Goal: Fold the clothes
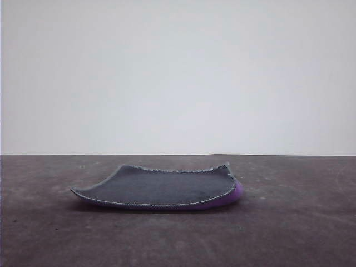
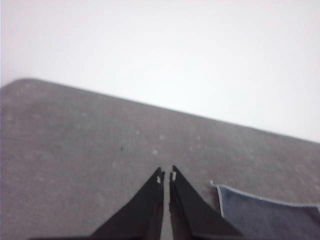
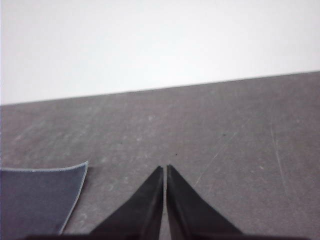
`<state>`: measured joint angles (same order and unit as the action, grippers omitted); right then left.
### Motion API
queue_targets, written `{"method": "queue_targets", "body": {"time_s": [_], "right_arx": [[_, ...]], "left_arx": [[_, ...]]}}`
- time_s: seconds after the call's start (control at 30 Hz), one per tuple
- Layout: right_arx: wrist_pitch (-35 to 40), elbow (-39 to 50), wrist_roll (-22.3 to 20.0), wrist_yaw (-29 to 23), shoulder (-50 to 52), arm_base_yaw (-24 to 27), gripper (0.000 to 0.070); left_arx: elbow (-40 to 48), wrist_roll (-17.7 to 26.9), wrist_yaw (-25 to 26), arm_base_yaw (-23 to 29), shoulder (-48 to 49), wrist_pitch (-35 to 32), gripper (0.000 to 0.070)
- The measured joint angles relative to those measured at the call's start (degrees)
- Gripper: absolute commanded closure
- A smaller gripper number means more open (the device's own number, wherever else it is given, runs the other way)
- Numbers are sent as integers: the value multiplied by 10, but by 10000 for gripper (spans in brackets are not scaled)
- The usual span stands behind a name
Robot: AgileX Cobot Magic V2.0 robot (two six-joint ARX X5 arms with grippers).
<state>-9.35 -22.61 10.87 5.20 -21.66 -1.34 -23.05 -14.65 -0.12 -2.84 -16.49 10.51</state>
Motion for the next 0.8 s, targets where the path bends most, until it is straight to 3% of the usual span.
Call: {"method": "queue_targets", "body": {"time_s": [0.13,0.27,0.4,0.53,0.8], "right_arx": [[-71,-124,-29,37,-140,0,694],[-141,-238,-89,99,-278,0,694],[-203,-316,-115,130,-371,0,694],[-216,-347,-124,131,-421,0,694],[-242,-347,-128,126,-448,0,693]], "left_arx": [[-90,17,39,-2,-132,49,694],[-173,53,113,-4,-275,74,695],[-234,68,185,-10,-393,94,695],[-278,72,226,-19,-473,100,694],[-294,76,228,-33,-527,107,694]]}}
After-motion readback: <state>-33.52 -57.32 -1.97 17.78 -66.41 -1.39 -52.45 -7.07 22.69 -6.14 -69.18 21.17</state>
